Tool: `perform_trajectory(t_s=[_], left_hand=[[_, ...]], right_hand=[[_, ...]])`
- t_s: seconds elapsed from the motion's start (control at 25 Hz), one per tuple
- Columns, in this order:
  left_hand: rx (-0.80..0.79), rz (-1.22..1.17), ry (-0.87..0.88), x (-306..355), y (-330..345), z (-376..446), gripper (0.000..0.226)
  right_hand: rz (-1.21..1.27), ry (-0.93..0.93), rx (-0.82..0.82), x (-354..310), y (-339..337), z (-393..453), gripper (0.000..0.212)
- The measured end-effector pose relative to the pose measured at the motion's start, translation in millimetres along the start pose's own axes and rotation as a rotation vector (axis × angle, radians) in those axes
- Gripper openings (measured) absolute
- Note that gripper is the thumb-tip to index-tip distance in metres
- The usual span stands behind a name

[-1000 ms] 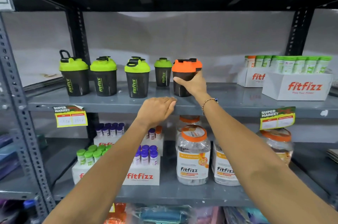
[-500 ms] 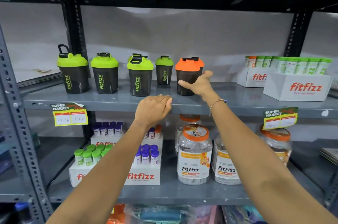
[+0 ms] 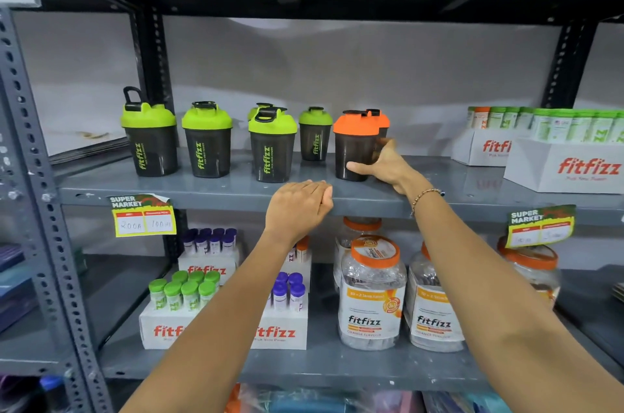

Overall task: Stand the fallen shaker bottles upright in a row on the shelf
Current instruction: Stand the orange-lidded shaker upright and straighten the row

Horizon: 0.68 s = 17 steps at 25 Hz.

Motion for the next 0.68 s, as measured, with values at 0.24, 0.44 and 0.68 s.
perform_trajectory(t_s=[0.24,0.44,0.68], left_hand=[[-0.004,0.008,0.001,0.1,-0.9,0.2,0.041],[0.039,0.002,0.013,0.0,-1.8,0.0,0.039],[0.031,-0.007,0.001,0.0,-1.2,-0.6,0.040]], right_hand=[[0.100,-0.009,-0.094,-0.1,0.2,0.7,0.075],[-0.053,-0.002,-0.048,1.8,3.1,-1.7,0.103],[0.026,-0.048,-0.078,2.5,4.1,-1.4,0.093]])
Point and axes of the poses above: each hand's wrist, its own z-axis towards the middle knuckle, its own y-axis out of the palm, x = y × z, the point moved 6 cm from there along z, towards the middle knuckle, and after that the axes turned 5 degrees about -y, right-handed, at the moved point
